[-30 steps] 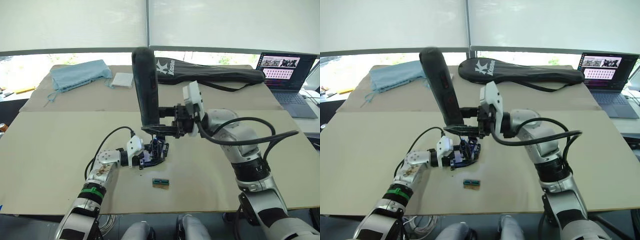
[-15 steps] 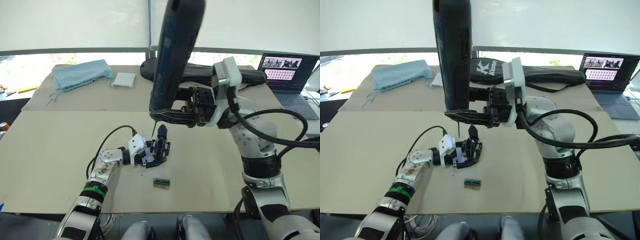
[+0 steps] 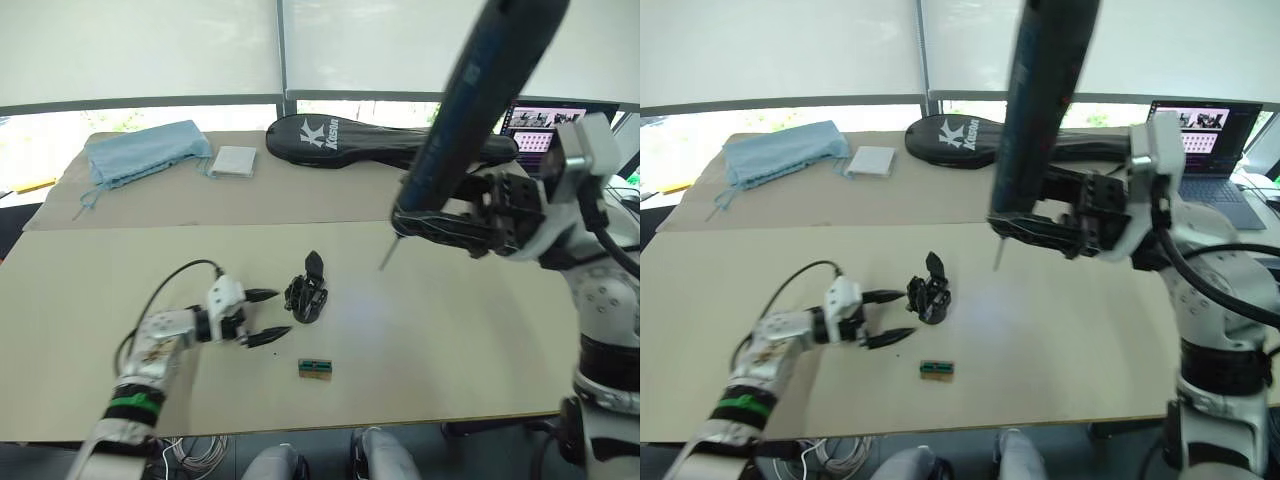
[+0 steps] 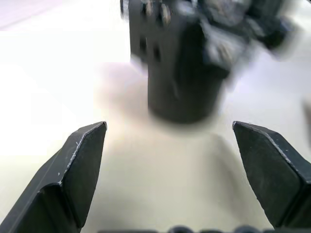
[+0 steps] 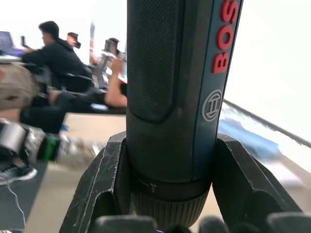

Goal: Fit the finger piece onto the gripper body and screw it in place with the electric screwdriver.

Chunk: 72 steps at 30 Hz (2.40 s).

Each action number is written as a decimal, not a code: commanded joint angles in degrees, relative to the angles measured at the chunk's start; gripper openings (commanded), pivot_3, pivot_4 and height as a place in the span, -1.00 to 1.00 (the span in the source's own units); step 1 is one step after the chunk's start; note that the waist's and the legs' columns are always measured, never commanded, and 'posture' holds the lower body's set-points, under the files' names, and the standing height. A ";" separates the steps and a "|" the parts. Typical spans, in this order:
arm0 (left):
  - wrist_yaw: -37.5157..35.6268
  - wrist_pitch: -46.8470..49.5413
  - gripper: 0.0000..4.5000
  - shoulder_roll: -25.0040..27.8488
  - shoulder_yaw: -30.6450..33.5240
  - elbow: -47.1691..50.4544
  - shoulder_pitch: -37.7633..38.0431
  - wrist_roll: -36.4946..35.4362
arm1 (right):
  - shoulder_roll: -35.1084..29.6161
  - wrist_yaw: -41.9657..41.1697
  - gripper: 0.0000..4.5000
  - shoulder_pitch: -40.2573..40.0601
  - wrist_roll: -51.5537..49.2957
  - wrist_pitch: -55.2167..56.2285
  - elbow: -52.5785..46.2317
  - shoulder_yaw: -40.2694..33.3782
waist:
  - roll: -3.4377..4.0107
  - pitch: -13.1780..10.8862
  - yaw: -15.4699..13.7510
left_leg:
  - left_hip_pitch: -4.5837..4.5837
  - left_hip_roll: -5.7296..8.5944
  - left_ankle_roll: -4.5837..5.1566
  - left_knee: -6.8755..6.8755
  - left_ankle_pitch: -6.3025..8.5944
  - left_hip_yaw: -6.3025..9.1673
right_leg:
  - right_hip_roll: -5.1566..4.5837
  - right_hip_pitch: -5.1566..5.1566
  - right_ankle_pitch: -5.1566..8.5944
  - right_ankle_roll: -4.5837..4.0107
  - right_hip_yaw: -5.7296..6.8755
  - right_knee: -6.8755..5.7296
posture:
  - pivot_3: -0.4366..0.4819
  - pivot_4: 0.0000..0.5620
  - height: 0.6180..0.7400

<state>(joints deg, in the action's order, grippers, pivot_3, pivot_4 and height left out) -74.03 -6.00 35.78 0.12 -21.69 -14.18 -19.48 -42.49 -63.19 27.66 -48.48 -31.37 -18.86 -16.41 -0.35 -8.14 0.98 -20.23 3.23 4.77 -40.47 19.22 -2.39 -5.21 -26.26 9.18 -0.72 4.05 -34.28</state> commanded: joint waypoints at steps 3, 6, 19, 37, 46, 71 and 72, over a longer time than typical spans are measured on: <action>-5.55 -0.77 0.95 5.20 6.76 0.57 5.39 -4.81 | -2.78 -2.74 -0.15 -12.66 0.85 5.10 -4.51 -9.28 | 0.19 -0.17 -1.13 | -0.03 -0.01 0.03 0.01 0.02 0.00 | -0.01 0.03 -0.01 0.01 0.02 0.10 | -0.05 -0.47 1.00; -7.89 -1.30 0.95 7.07 8.39 1.51 7.16 -5.69 | -2.37 -2.57 -0.15 -17.63 1.21 6.51 -6.13 -10.85 | 0.26 -0.30 -1.68 | -0.06 0.00 0.07 0.00 0.04 -0.01 | -0.01 0.04 -0.04 0.06 0.00 0.15 | -0.05 -0.47 1.00; -10.22 4.05 0.95 6.10 4.14 17.98 7.55 -8.14 | 5.00 9.07 -0.15 -10.09 -6.02 2.77 -17.62 1.97 | 0.25 -0.51 -1.65 | -0.08 0.05 0.02 -0.01 0.08 -0.01 | -0.01 0.03 -0.07 0.11 0.02 0.21 | -0.05 -0.47 1.00; 5.19 3.24 0.95 -4.52 -12.96 25.98 7.60 6.63 | 17.82 -2.43 -0.15 -8.58 11.76 19.54 -9.29 26.00 | 0.13 -0.57 -1.63 | -0.08 0.13 0.05 -0.35 0.02 0.00 | 0.15 0.13 -0.10 0.22 0.08 0.17 | -0.05 -0.47 1.00; 7.19 1.59 0.95 -6.08 -15.47 25.32 8.73 7.77 | 17.74 -5.20 -0.15 -8.13 13.47 21.07 -5.42 26.75 | 0.14 -0.57 -1.69 | -0.06 0.17 0.05 -0.38 0.02 0.00 | 0.10 0.17 -0.11 0.22 0.08 0.17 | -0.05 -0.47 1.00; 9.42 -1.31 0.95 -7.47 -16.62 20.98 10.40 9.32 | 17.52 -5.86 -0.15 -7.67 15.17 20.88 -3.10 28.19 | 0.24 -0.50 -1.80 | 0.02 0.19 0.05 -0.44 0.01 0.00 | 0.06 0.26 -0.12 0.24 0.10 0.13 | -0.05 -0.47 1.00; 9.42 -1.34 0.95 -7.46 -16.66 20.91 10.39 9.33 | 17.52 -5.79 -0.15 -7.66 15.30 20.97 -2.92 28.28 | 0.24 -0.50 -1.80 | 0.02 0.19 0.05 -0.43 0.02 0.00 | 0.06 0.26 -0.12 0.24 0.10 0.13 | -0.05 -0.47 1.00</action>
<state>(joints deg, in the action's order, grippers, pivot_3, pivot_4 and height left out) -64.69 -7.65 28.45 -14.97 1.38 -4.93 -11.02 -25.24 -68.73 19.37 -32.70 -11.57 -20.45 12.55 -0.11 -8.64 -0.82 -20.21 3.42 4.82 -40.90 19.24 -2.39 -5.15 -26.00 9.06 -0.48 4.15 -34.14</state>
